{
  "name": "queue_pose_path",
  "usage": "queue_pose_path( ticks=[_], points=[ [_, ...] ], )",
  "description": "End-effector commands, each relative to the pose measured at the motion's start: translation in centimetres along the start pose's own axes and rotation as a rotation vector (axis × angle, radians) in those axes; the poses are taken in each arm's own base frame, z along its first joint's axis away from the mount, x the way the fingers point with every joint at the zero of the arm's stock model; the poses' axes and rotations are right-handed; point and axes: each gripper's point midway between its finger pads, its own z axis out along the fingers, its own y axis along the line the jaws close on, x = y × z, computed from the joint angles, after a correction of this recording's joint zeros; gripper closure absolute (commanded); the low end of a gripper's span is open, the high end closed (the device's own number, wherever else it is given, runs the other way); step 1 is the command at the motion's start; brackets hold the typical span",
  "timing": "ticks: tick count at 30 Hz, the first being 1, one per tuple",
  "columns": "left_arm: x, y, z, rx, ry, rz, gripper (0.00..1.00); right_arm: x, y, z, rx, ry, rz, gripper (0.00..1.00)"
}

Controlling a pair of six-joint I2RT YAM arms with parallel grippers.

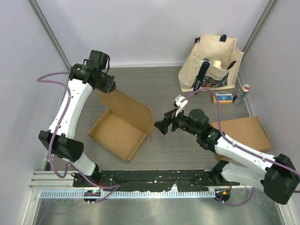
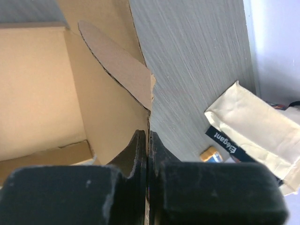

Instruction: Fold the paper box

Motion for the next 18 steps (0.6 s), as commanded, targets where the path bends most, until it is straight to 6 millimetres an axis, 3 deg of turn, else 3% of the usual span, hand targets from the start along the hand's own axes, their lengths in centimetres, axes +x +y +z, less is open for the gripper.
queue_pose_path(
  ticks=[1, 4, 8, 14, 18],
  points=[
    [-0.2, -0.1, -1.4, 0.004, 0.085, -0.255, 1.0, -5.1, 1.2, -0.7, -0.051, -0.282, -0.169, 0.11],
    [0.3, -0.1, -1.2, 0.008, 0.133, -0.281, 1.0, -4.4, 0.8, 0.4, -0.048, -0.261, -0.179, 0.11],
    [0.4, 0.5, -1.0, -0.017, 0.132, -0.302, 1.0, -5.0, 1.6, 1.0, -0.086, -0.268, -0.137, 0.14],
    [0.2, 1.3, -0.3, -0.034, 0.105, -0.316, 1.0, -3.9, 0.5, -1.5, -0.008, -0.261, -0.101, 0.14],
    [0.2, 1.0, 0.0, -0.029, 0.108, -0.324, 1.0, -2.6, 1.1, -1.5, -0.055, -0.218, -0.137, 0.13]
  ],
)
